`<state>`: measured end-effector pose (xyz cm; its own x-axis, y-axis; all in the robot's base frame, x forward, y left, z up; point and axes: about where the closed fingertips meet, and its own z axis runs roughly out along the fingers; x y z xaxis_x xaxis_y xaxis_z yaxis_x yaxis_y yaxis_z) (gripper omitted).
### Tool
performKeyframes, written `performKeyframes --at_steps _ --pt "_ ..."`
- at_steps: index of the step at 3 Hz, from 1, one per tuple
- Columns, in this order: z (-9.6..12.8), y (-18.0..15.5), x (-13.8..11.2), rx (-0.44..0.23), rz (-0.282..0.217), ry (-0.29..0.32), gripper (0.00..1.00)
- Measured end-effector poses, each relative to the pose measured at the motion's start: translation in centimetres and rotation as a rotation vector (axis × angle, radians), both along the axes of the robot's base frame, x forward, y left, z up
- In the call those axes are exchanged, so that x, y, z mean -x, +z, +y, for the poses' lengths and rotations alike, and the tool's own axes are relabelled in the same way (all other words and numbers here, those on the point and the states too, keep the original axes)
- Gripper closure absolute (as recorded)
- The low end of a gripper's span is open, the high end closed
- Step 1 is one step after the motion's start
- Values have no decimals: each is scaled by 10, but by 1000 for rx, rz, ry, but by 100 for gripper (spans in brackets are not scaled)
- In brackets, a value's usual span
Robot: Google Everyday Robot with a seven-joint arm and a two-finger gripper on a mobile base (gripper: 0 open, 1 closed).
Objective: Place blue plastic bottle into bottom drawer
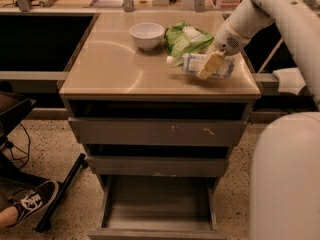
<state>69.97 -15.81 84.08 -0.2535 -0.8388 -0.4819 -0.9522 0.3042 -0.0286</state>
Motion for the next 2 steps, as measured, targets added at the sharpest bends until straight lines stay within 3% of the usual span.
performKeyframes --at_steps 1,2 --pt "-18 56 51 -54 -90 -50 100" --pt "-41 102 138 -95 -141 -60 100"
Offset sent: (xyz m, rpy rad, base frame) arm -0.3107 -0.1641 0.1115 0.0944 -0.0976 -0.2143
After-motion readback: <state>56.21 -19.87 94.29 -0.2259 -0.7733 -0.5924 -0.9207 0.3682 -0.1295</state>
